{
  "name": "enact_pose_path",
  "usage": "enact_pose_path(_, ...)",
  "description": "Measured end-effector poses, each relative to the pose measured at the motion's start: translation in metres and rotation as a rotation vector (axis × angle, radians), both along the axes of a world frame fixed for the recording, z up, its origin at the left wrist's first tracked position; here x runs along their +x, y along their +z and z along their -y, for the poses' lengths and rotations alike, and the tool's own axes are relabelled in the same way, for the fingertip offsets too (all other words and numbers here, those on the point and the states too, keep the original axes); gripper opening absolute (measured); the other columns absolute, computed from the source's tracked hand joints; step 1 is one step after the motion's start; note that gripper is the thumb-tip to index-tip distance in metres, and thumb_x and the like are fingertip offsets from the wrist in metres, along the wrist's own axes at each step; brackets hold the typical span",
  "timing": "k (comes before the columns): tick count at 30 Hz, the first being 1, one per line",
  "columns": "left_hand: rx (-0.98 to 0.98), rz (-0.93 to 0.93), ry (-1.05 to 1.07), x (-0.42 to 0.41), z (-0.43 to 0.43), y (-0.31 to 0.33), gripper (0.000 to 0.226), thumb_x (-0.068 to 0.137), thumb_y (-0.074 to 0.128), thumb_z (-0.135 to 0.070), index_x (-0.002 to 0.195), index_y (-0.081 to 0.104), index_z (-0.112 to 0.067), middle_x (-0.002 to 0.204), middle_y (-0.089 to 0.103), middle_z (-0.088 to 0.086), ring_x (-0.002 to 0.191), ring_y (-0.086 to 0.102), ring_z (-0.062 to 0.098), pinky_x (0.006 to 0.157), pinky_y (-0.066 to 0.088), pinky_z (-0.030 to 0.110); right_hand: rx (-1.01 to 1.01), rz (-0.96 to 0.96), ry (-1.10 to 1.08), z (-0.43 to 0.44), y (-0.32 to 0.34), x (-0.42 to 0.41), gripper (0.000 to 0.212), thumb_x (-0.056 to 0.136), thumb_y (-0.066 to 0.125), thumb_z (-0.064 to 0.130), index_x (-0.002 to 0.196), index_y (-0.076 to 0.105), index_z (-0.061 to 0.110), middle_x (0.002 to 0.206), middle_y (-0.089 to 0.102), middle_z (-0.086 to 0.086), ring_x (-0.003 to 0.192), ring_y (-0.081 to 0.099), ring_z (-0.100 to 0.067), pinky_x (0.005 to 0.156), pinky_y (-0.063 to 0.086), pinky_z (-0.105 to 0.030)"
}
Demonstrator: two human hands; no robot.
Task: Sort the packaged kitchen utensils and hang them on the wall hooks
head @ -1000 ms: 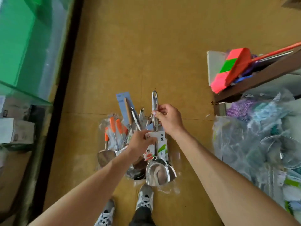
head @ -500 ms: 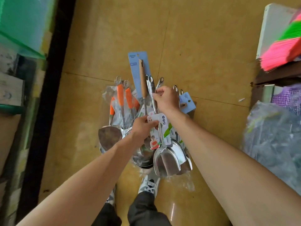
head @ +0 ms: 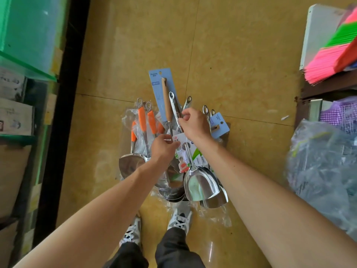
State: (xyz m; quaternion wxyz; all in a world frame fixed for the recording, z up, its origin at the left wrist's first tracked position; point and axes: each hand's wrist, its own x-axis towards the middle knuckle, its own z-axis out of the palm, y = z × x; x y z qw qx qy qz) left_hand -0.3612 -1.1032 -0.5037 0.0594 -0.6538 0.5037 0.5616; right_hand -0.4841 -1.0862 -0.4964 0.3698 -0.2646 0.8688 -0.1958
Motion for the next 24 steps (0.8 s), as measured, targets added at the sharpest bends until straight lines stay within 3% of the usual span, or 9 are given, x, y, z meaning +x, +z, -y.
enact_pose_path(5,-0.221,-0.001,-0.299,-0.001,0.015,0.045,0.046,0.096,0.057,-0.037,0.133,0.050,-0.011,0.139,0.054,0.009,0.116,0.059,0.027,0.096,0.051,0.045,-0.037,-0.029,0.042,-0.011,0.041,-0.004,0.039,0.098,0.055,0.035,0.128,0.060,0.011,0.125,0.063,-0.008,0.113,0.058,-0.027,0.086,0.045,-0.033)
enact_pose_path(8,-0.423,0.080,-0.559,-0.004,0.028,0.083,0.056,0.098,0.047,-0.047,0.141,0.043,-0.012,0.147,0.045,0.010,0.139,0.037,0.030,0.113,0.033,0.051,-0.056,-0.090,0.056,-0.024,0.074,-0.009,0.047,0.099,0.052,0.040,0.136,0.054,0.011,0.132,0.057,-0.011,0.121,0.052,-0.029,0.095,0.044,-0.037)
enact_pose_path(12,-0.658,0.105,-0.810,-0.018,0.045,0.155,0.061,0.097,0.040,-0.052,0.147,0.034,-0.017,0.147,0.041,0.008,0.134,0.036,0.028,0.113,0.031,0.043,-0.072,-0.244,0.053,-0.048,0.136,-0.022,0.056,0.099,0.048,0.045,0.142,0.047,0.009,0.144,0.051,-0.012,0.132,0.046,-0.029,0.108,0.039,-0.041)
enact_pose_path(16,-0.830,0.045,-1.006,-0.042,0.049,0.245,0.064,0.096,0.037,-0.055,0.149,0.032,-0.018,0.151,0.037,0.010,0.139,0.031,0.029,0.115,0.027,0.045,-0.099,-0.376,-0.043,-0.075,0.224,-0.033,0.061,0.099,0.046,0.049,0.146,0.042,0.009,0.149,0.045,-0.015,0.138,0.040,-0.030,0.113,0.035,-0.045)
enact_pose_path(24,-1.110,-0.201,-1.324,-0.101,-0.029,0.438,0.077,0.090,0.019,-0.065,0.147,0.037,-0.016,0.149,0.041,0.013,0.138,0.035,0.031,0.113,0.031,0.045,-0.145,-0.639,-0.324,-0.186,0.408,-0.035,0.066,0.096,0.038,0.055,0.146,0.043,0.012,0.151,0.042,-0.013,0.140,0.038,-0.029,0.112,0.035,-0.045)
